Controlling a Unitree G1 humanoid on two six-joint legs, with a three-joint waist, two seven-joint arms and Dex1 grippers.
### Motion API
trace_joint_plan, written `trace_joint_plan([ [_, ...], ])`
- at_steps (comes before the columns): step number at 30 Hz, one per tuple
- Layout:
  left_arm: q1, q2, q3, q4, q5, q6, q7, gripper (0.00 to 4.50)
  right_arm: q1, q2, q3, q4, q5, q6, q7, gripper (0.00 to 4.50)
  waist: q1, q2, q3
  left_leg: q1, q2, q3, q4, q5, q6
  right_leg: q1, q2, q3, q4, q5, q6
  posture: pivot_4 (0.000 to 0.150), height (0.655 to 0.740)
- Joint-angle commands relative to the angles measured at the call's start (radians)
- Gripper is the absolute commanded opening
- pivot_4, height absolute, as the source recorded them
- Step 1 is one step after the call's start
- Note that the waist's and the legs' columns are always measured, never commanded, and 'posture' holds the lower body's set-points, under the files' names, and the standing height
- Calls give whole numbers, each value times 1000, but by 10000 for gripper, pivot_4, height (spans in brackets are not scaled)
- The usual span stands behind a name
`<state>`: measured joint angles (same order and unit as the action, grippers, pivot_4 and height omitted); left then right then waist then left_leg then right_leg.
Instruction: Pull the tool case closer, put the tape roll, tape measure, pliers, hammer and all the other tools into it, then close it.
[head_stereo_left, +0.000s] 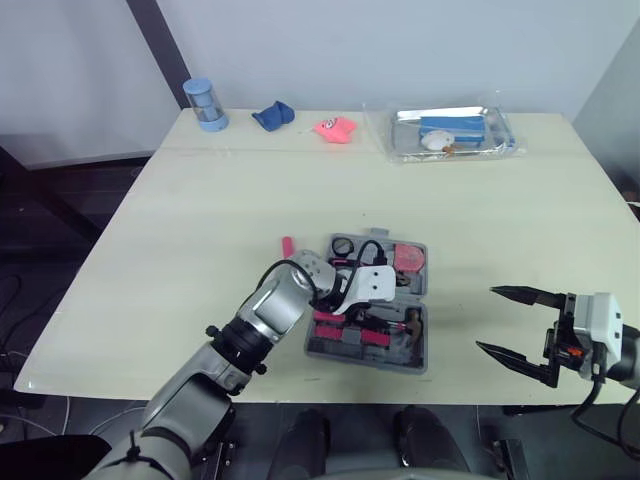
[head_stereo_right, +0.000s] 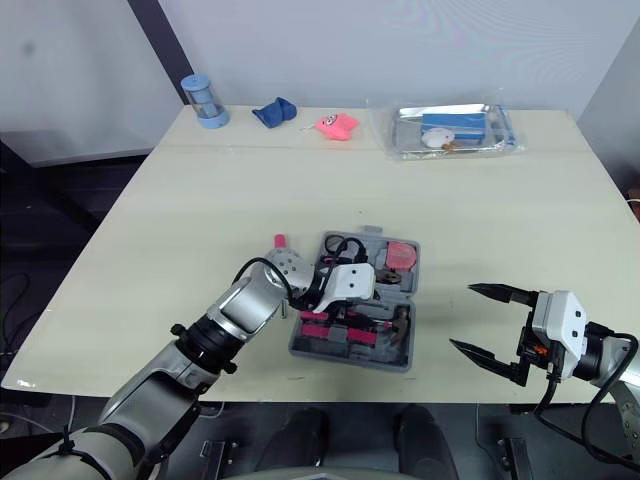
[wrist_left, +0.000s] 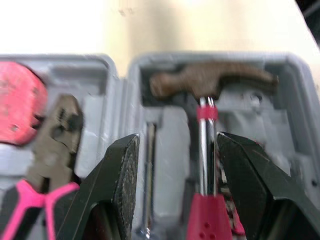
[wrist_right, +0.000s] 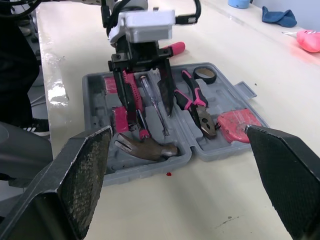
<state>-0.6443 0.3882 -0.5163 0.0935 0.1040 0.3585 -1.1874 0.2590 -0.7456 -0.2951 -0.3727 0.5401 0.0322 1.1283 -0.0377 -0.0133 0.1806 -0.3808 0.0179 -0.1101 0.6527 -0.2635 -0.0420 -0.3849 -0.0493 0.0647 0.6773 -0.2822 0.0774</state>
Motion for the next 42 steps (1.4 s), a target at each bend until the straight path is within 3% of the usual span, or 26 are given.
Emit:
trace_joint_plan([
  [1,-18,-14,78,-6,-77,-42,11,26044,-2,4,-19,-13,11,-19,1,45000,-1,0,0,0,0,0,0,0,0,0,0,0,0,0,0,1500,7400],
  [2,-17,-18,94,1,-95,-58,10,26044,-1,4,-20,-13,11,-19,2,45000,-1,0,0,0,0,0,0,0,0,0,0,0,0,0,0,1500,7400],
  [5,-1,-21,134,37,-146,-126,-1,18356,1,3,-21,-14,11,-19,2,45000,0,0,0,0,0,0,0,0,0,0,0,0,0,0,0,1500,7400],
  [9,27,-9,157,80,-191,-195,-38,469,3,4,-22,-15,11,-20,1,45000,-1,0,0,0,0,0,0,0,0,0,0,0,0,0,0,1500,7400],
  [19,124,42,160,171,-245,-331,-154,469,8,9,-22,-22,12,-18,-4,45000,1,0,0,0,0,0,0,0,0,0,0,0,0,0,0,1500,7400],
  [37,133,0,114,431,-86,-513,-24,469,12,1,-33,-23,16,-13,-2,45000,0,1,-1,2,0,0,0,0,0,2,0,0,0,0,0,1500,7400],
  [42,200,-5,82,459,-38,-596,34,469,22,-1,-44,-25,20,-12,-1,45000,-2,2,-9,6,0,0,-1,0,0,7,0,0,-2,0,0,1500,7400],
])
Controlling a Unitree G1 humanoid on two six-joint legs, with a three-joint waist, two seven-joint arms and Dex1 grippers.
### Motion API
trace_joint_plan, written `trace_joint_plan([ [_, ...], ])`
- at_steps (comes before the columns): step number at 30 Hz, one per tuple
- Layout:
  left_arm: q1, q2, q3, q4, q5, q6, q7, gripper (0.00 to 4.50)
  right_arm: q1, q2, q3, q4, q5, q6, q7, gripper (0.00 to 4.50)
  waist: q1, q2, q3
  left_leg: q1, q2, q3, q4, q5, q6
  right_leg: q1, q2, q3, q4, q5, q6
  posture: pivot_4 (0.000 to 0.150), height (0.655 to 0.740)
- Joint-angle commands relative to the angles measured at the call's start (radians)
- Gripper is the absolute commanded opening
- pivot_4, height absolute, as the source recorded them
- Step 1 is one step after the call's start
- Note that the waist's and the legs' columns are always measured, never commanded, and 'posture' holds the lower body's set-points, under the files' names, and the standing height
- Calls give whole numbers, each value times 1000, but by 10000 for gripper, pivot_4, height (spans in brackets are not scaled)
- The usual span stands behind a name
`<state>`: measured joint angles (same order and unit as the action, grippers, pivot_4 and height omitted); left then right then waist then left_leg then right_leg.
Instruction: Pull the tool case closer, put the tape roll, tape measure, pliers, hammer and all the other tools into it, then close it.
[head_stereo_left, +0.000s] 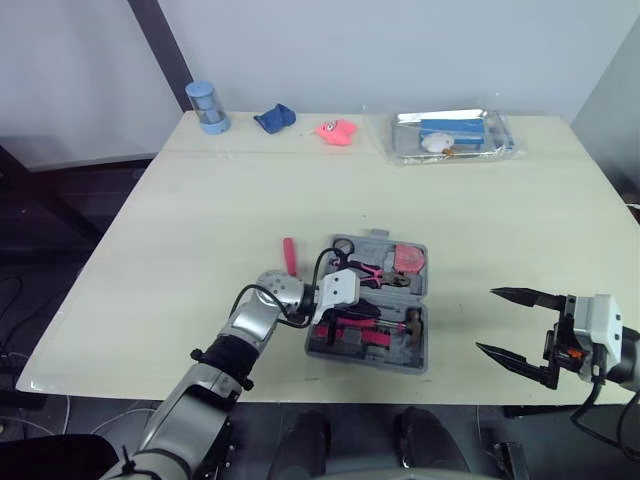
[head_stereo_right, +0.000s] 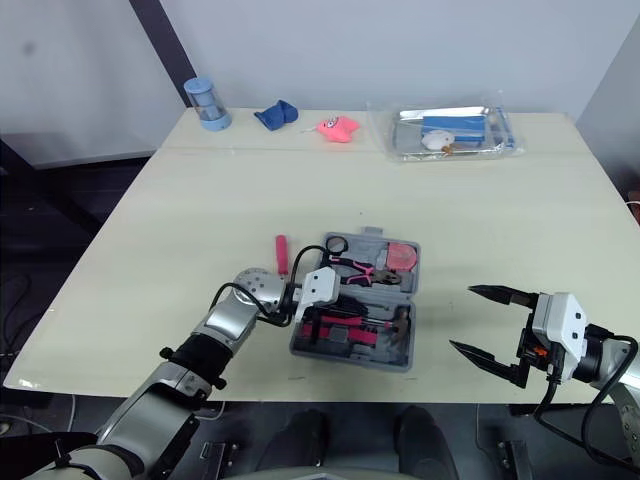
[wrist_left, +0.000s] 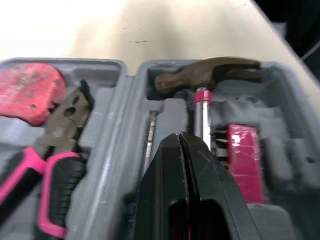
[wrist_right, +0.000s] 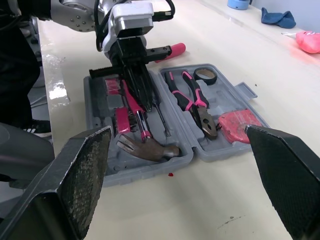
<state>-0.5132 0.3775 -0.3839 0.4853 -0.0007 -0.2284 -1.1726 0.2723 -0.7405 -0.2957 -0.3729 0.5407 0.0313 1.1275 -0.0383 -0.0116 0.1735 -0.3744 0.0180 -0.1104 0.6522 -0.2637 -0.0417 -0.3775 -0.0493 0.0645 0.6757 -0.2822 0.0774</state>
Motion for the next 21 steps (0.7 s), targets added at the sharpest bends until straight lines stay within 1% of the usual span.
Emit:
trace_joint_plan([
  [1,78,3,-46,67,63,-7,25,469,11,-7,-46,-26,20,-11,0,45000,-3,1,-2,0,0,0,-1,0,0,0,0,0,0,0,0,1500,7400],
  [5,101,-12,-19,54,23,17,33,469,18,-9,-53,-29,21,-10,2,45000,-2,7,-9,1,0,0,-1,0,0,1,0,0,-2,0,0,1500,7400],
  [11,98,-34,25,41,-25,45,32,469,11,-9,-51,-24,17,-8,5,45000,-3,9,-11,1,0,0,-2,0,0,1,0,0,-3,0,0,1500,7400],
  [16,110,-37,37,29,-35,30,32,469,10,-8,-49,-22,16,-9,6,45000,-3,9,-11,1,0,1,-2,0,0,1,0,0,-3,0,0,1500,7400],
  [21,116,-42,41,67,20,-66,117,469,11,-6,-46,-22,15,-9,5,45000,-1,9,-11,1,0,0,-3,0,0,1,0,0,-3,0,0,1500,7400],
])
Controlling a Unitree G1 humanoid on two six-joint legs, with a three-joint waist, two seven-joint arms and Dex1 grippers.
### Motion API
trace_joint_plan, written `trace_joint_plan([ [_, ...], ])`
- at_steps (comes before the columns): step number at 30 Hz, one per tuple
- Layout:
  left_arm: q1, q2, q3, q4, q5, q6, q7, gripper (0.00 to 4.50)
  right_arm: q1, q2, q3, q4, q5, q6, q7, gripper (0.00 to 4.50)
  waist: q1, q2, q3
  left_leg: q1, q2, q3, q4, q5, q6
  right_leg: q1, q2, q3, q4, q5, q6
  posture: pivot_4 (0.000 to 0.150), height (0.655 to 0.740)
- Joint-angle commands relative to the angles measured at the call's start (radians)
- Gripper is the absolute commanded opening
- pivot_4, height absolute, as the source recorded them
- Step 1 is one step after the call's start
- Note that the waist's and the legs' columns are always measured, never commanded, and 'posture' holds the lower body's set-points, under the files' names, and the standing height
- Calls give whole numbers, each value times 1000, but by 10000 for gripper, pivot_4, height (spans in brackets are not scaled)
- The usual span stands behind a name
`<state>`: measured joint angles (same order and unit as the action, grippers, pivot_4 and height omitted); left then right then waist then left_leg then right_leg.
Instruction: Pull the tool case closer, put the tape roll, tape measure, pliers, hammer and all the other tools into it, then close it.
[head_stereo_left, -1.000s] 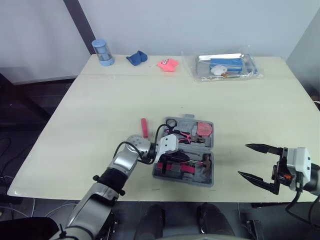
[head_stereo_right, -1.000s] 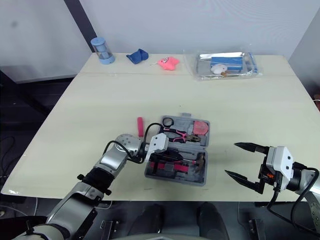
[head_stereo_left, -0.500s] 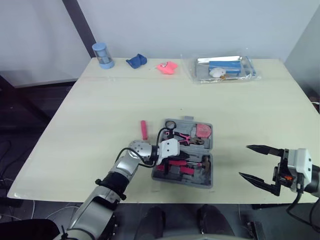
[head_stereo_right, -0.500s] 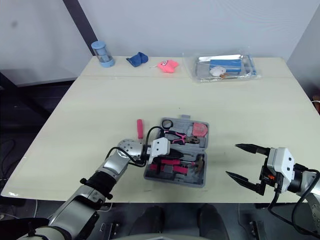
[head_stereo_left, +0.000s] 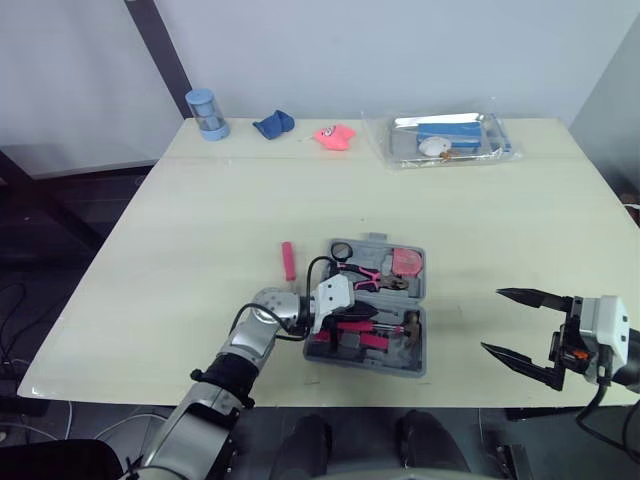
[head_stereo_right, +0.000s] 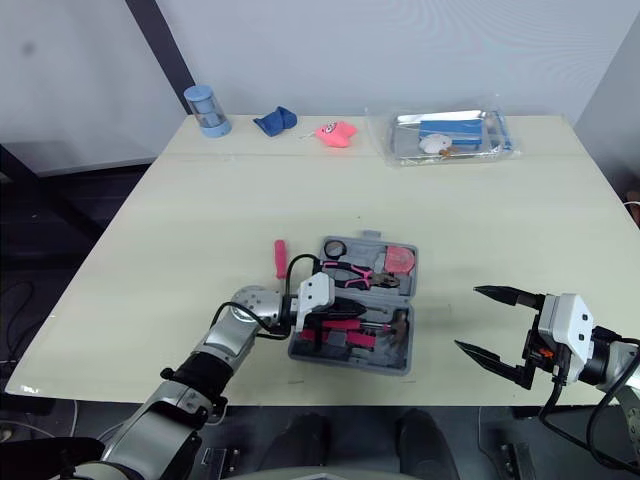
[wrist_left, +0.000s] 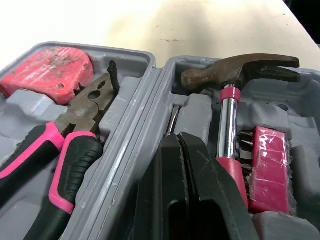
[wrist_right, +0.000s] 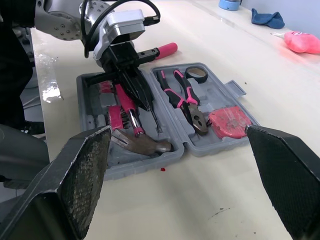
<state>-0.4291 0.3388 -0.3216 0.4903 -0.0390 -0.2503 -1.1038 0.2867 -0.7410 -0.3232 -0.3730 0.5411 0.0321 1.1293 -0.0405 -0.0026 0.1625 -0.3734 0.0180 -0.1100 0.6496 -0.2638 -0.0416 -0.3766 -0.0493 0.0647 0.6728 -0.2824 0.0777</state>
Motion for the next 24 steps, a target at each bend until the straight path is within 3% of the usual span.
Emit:
trace_joint_plan([
  [1,31,-7,-20,74,71,-63,76,469,-3,-5,-18,-22,15,-10,3,45000,2,0,0,0,0,0,0,0,0,0,0,0,0,0,0,1500,7400],
  [8,65,-23,-49,110,162,-213,201,469,-3,-4,-18,-23,15,-9,2,45000,9,3,-3,2,0,0,0,0,0,2,0,0,0,0,0,1500,7400],
  [18,56,-24,-56,146,248,-180,358,469,-2,-6,-21,-27,16,-6,1,45000,11,5,-4,11,-1,0,-1,0,0,12,0,0,-2,-1,1,1500,7400],
  [22,54,-25,-57,154,237,-164,363,469,-1,-4,-20,-28,15,-7,0,45000,11,6,-4,13,-1,-1,-1,0,0,15,0,0,-6,-2,5,1500,7400],
  [24,64,-40,-26,103,147,-107,304,469,-3,-3,-18,-27,15,-8,-2,45000,11,6,-4,13,-1,-1,-1,0,0,15,0,0,-6,-2,6,1500,7400],
])
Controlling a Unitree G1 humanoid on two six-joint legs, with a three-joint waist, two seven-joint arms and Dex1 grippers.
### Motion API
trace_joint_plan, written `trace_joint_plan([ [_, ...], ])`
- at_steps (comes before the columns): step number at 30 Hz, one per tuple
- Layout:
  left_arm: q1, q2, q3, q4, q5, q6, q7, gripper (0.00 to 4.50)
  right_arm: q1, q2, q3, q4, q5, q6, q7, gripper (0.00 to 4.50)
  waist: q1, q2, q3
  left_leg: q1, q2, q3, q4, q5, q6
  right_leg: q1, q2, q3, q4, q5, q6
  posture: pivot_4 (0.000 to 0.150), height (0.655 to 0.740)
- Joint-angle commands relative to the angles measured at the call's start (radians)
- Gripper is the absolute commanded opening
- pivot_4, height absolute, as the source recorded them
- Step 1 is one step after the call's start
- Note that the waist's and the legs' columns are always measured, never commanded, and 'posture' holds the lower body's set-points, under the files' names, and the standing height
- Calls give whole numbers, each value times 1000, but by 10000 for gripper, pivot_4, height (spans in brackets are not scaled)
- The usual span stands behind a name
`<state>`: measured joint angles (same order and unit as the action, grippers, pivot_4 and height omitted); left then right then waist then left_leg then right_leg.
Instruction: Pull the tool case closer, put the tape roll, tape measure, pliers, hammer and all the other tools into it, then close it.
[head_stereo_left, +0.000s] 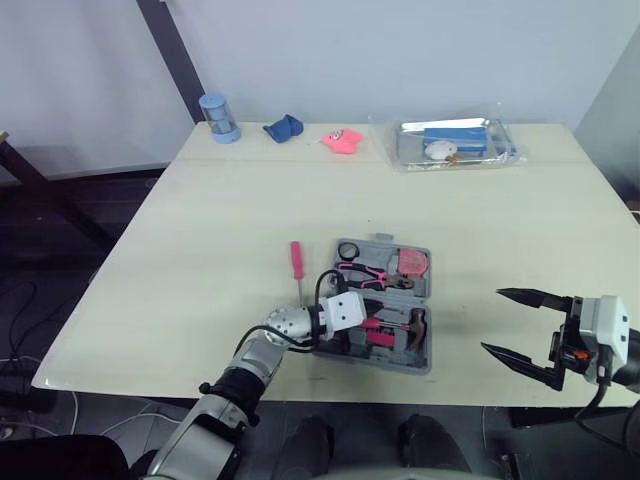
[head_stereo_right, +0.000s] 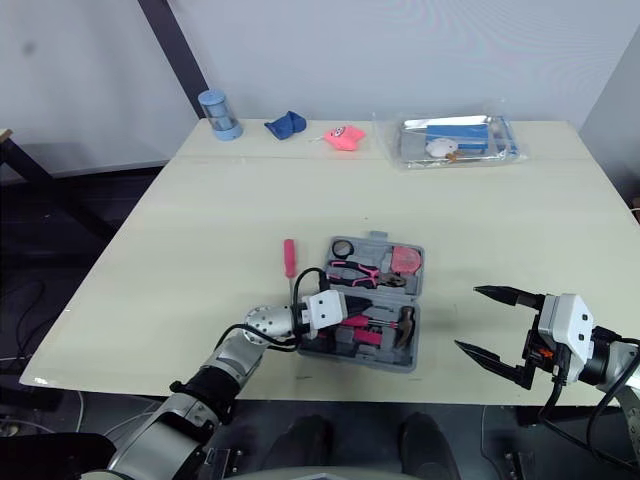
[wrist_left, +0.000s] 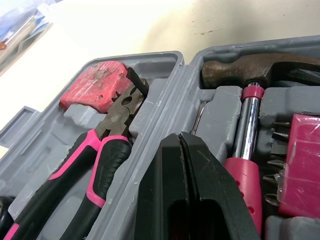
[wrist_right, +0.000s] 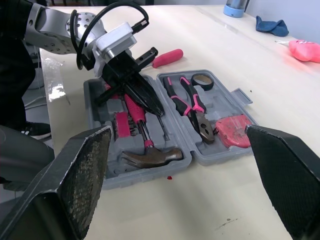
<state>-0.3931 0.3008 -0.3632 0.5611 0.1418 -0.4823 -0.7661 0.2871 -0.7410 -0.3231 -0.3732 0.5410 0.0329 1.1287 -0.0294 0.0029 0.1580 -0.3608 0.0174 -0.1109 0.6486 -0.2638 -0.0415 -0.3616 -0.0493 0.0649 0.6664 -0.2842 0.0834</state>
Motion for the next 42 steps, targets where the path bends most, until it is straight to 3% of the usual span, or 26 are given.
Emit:
trace_joint_plan([
  [1,34,-8,32,-6,-90,162,-73,469,-5,0,-19,-27,18,-8,-4,45000,0,0,0,0,0,0,0,0,0,0,0,0,0,0,0,1500,7400],
  [7,46,29,130,-297,-360,491,-230,469,1,19,-30,-17,45,3,-16,45000,-11,-3,3,-3,0,-1,-1,0,0,-2,0,0,-2,2,-3,1500,7400],
  [12,74,124,208,-496,-503,701,-291,469,13,37,-41,11,54,-2,-15,45000,-10,-5,5,-6,0,-2,-2,0,0,-4,0,-1,-3,2,-3,1500,7400],
  [21,248,311,471,-597,-636,816,-279,469,69,117,-79,177,24,-77,-27,45000,-11,-6,9,-4,1,-1,-5,0,0,-4,0,-1,-4,2,-3,1500,7400],
  [25,373,348,585,-583,-642,781,-267,16776,87,138,-96,283,-11,-140,-24,45000,-9,-7,10,-4,1,0,-6,0,0,-4,-1,0,-5,1,-3,1500,7400],
  [26,412,353,615,-569,-634,761,-263,17299,90,143,-106,313,-8,-149,-25,45000,-9,-7,10,-4,1,0,-6,0,0,-4,-1,0,-5,2,-3,1500,7400],
  [28,509,356,691,-549,-626,731,-243,24452,103,149,-129,386,-12,-175,-18,45000,-10,-8,11,-4,1,0,-7,0,0,-6,0,0,-5,1,-3,1500,7400],
  [29,548,354,718,-546,-623,720,-234,25401,107,150,-139,418,-16,-192,-15,45000,-11,-8,11,-5,1,1,-8,0,0,-7,0,1,-5,1,-4,1500,7400],
  [30,587,351,741,-543,-623,709,-229,30949,109,150,-149,450,-21,-210,-14,45000,-11,-8,11,-4,1,3,-10,0,0,-7,-1,3,-5,1,-4,1500,7400],
  [34,687,335,799,-533,-623,679,-211,44539,117,139,-185,537,-20,-248,-2,45000,-9,-9,12,-5,1,5,-11,0,0,-9,-1,4,-6,1,-4,1500,7400],
  [42,741,318,818,-547,-631,663,-187,44539,125,115,-213,626,-12,-269,26,45000,-10,-9,12,-4,2,7,-11,0,0,-9,-1,5,-5,1,-4,1500,7400],
])
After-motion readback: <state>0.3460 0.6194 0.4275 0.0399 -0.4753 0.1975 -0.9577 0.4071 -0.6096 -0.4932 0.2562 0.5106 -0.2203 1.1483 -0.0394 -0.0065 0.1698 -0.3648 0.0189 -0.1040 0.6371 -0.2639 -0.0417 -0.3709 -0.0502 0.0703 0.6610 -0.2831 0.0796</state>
